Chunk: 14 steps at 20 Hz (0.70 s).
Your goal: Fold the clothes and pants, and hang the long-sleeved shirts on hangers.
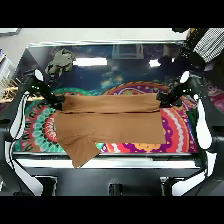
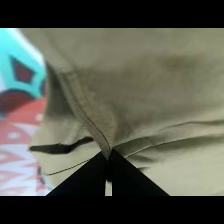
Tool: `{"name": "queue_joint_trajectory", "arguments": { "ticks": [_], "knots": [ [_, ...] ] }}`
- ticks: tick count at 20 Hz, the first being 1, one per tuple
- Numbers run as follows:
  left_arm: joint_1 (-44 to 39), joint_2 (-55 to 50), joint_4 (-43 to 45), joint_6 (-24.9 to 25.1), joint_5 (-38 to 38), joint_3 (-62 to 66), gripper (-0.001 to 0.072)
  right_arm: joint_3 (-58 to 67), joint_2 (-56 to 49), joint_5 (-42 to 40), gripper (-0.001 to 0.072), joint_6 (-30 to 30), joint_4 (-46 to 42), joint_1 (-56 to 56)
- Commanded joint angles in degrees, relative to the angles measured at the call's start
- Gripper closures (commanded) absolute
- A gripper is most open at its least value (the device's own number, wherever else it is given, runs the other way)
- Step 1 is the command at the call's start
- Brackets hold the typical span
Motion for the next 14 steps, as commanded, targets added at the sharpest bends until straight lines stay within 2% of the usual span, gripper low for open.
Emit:
{"name": "queue_joint_trajectory", "arguments": {
  "ticks": [1,2,3,4,6,7,8,9,12,14],
  "knots": [
    [-1.2,-1.18,-0.31,0.0,-0.59,-0.02,0.0688,-0.02,-1.53,3.06,0.068,-0.02,-0.02,0.04],
    [-1.31,-1.18,-0.31,-0.02,-0.59,-0.02,0.0687,-0.02,-1.97,3.82,0.0679,-0.02,0.02,0.04],
    [-1.29,-1.18,-0.28,-0.35,-0.59,0.0,0.0682,-0.02,-2.32,4.68,0.0609,-0.02,0.15,0.04],
    [-1.18,-1.11,-0.07,-0.68,-0.61,0.02,0.0624,-0.02,-2.43,5.86,0.0468,-0.15,0.37,0.04],
    [-0.5,-0.17,0.11,-1.11,-1.68,0.04,0.0418,-0.02,-1.22,8.98,0.0271,-3.48,1.55,-0.04],
    [0.24,0.9,0.09,-1.62,-2.4,0.02,0.0348,-0.02,0.66,9.6,0.0214,-5.68,1.38,-0.5],
    [1.31,2.69,0.07,-2.45,-2.89,0.0,0.0279,-0.02,3.37,8.57,0.0213,-5.62,2.23,-1.77],
    [2.54,5.03,0.07,-2.6,-3.04,-0.04,0.0246,-0.02,6.25,7.91,0.0214,-6.78,2.38,-3.28],
    [7.32,14.29,-1.99,-2.58,-2.56,-5.55,0.0245,-2.21,15.04,7.58,0.0215,-10.21,6.8,-10.97],
    [10.91,22.77,-3.72,-2.58,-0.76,-17.38,0.0246,-9.86,21.33,6.05,0.0215,-12.28,11.26,-16.17]
  ]
}}
